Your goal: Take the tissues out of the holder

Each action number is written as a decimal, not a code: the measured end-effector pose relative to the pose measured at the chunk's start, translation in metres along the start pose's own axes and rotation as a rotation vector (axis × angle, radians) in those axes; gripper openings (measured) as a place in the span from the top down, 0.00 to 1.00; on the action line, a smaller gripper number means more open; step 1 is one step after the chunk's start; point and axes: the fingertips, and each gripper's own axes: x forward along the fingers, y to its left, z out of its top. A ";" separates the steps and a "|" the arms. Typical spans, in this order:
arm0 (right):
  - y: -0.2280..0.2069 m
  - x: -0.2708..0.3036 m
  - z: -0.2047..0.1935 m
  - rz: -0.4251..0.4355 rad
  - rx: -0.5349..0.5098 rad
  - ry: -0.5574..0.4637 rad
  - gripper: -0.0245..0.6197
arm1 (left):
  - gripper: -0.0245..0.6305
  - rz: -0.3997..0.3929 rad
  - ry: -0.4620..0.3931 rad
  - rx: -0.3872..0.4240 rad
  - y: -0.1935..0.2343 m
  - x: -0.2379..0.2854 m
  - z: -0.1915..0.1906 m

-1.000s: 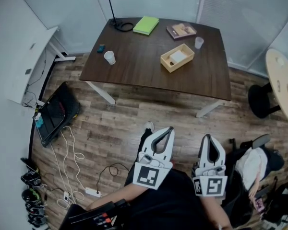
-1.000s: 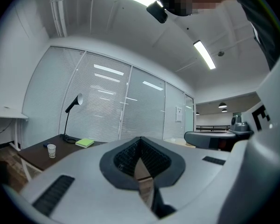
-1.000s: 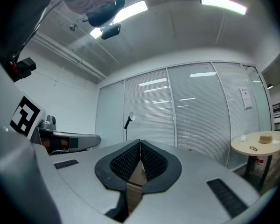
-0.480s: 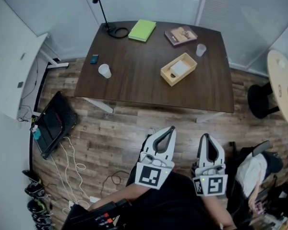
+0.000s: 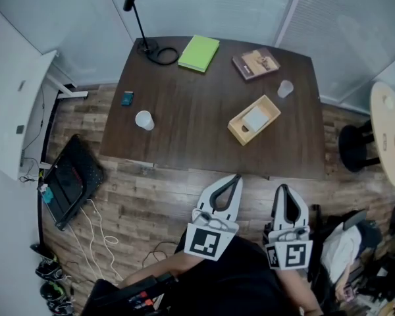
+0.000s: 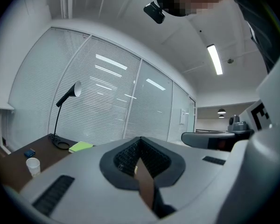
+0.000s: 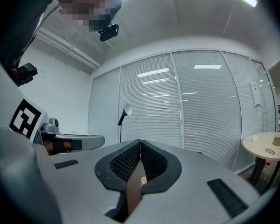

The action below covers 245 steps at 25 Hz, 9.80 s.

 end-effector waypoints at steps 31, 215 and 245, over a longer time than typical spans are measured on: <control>-0.050 0.111 -0.004 -0.003 0.028 0.009 0.95 | 0.96 0.031 0.057 0.040 0.066 0.113 0.000; -0.118 0.290 -0.300 0.391 -0.234 1.113 0.25 | 0.96 0.189 0.065 -0.138 0.165 0.112 -0.029; -0.036 0.270 -0.108 0.289 -0.027 0.580 0.25 | 0.96 0.114 0.036 -0.122 0.174 0.110 0.000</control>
